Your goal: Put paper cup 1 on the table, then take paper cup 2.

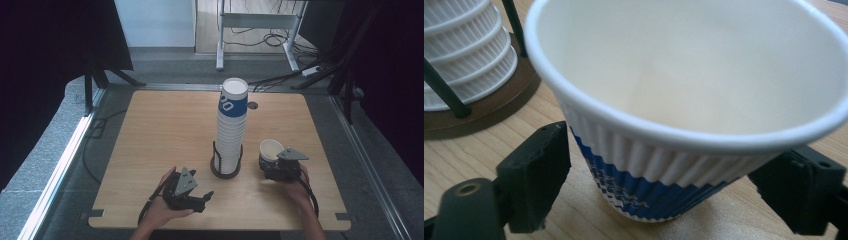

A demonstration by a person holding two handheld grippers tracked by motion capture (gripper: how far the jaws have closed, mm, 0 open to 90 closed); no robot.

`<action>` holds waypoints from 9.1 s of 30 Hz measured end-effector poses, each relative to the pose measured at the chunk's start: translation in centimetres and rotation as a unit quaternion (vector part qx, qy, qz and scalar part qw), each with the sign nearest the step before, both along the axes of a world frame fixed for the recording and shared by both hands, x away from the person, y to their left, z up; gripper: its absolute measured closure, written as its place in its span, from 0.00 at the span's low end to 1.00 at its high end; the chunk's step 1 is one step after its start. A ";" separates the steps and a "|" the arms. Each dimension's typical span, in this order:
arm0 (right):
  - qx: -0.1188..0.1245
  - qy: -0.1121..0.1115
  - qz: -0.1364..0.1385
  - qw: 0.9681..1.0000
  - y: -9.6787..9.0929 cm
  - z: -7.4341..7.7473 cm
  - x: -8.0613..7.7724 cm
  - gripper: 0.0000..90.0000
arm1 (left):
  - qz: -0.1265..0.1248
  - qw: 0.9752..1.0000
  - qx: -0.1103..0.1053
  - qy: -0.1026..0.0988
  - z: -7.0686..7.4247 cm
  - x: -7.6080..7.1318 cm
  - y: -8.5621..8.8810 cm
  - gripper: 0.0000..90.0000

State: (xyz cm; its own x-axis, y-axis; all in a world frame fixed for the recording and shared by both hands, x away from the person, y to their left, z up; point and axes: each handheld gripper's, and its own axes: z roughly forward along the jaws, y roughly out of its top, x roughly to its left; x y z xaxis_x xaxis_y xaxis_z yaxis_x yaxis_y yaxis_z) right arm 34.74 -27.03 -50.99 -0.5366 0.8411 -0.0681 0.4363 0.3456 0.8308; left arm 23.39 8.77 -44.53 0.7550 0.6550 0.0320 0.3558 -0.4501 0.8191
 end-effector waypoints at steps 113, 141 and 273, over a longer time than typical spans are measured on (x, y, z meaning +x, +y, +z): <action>0.164 -0.095 0.197 0.962 1.3 8.8 -6.9 0.23 | -0.007 0.992 -0.124 -0.017 3.7 11.0 -5.0 0.14; 0.179 -0.117 0.245 0.946 1.9 18.4 -3.3 0.23 | -0.008 0.994 -0.113 -0.013 4.0 10.9 -5.0 0.14; 0.242 -0.175 0.243 0.923 0.1 25.0 -2.4 0.31 | -0.001 0.995 -0.100 -0.018 4.0 10.6 -5.4 0.15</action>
